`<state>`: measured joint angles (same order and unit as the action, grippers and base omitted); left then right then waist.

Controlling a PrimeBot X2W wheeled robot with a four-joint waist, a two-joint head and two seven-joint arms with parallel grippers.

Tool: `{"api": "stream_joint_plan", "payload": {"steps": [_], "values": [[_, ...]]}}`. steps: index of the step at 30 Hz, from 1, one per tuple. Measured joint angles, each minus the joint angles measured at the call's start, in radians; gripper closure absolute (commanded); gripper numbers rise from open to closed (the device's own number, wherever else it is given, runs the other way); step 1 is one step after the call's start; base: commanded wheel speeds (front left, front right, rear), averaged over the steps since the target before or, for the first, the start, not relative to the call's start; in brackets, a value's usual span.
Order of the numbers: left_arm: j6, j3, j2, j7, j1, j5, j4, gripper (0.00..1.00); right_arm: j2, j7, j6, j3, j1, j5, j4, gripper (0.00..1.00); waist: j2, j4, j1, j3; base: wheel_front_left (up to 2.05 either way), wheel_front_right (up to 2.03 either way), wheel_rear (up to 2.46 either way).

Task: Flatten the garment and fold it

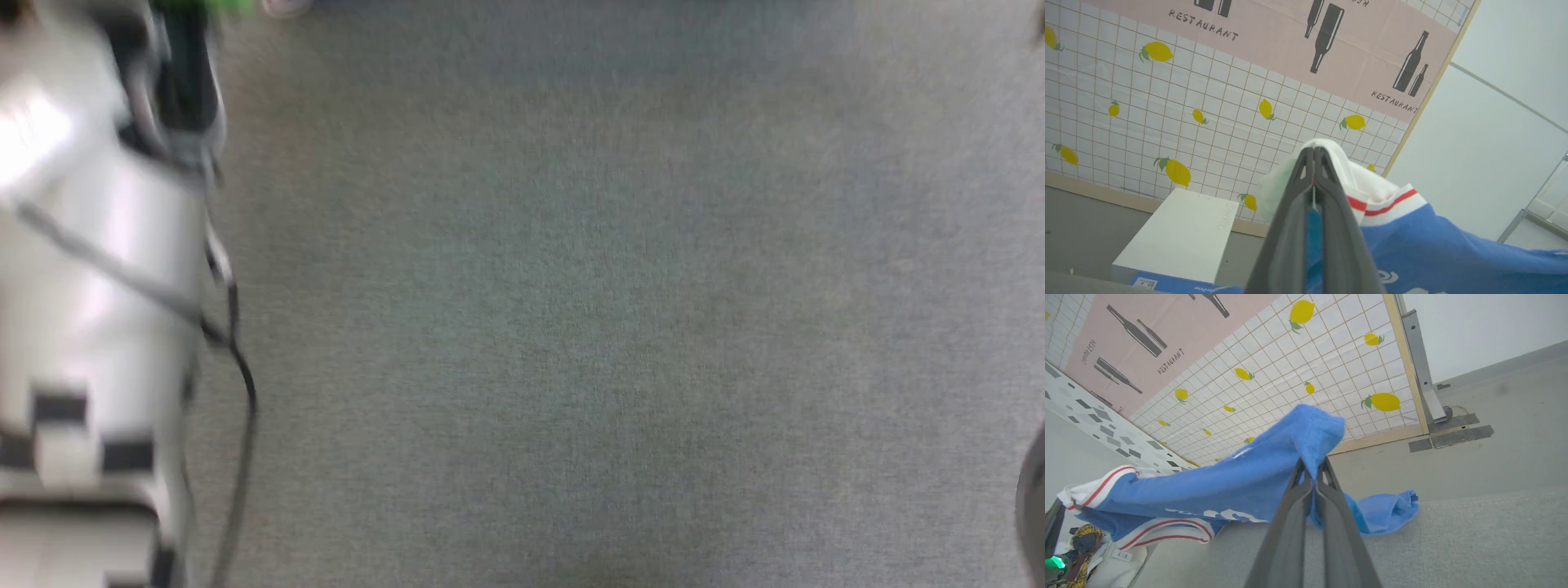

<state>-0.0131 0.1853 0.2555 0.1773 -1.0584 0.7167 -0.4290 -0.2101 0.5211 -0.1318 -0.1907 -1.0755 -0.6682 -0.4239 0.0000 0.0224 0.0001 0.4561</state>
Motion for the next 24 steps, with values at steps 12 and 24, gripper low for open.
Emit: {"api": "stream_joint_plan", "payload": {"steps": [12,24], "values": [[-0.006,0.027,-0.001,-0.145,0.752,0.188,0.335,1.00,-0.020,-0.055,0.000,0.028,0.679,-0.149,0.261,1.00,0.0000,0.030,-0.0002,-0.209,0.00,0.00,0.00],[0.080,0.048,0.131,-0.404,1.182,0.327,0.537,1.00,-0.047,0.120,0.000,0.053,1.142,-0.158,0.423,1.00,0.0000,0.061,-0.0003,-0.387,0.00,0.00,0.00]]}}
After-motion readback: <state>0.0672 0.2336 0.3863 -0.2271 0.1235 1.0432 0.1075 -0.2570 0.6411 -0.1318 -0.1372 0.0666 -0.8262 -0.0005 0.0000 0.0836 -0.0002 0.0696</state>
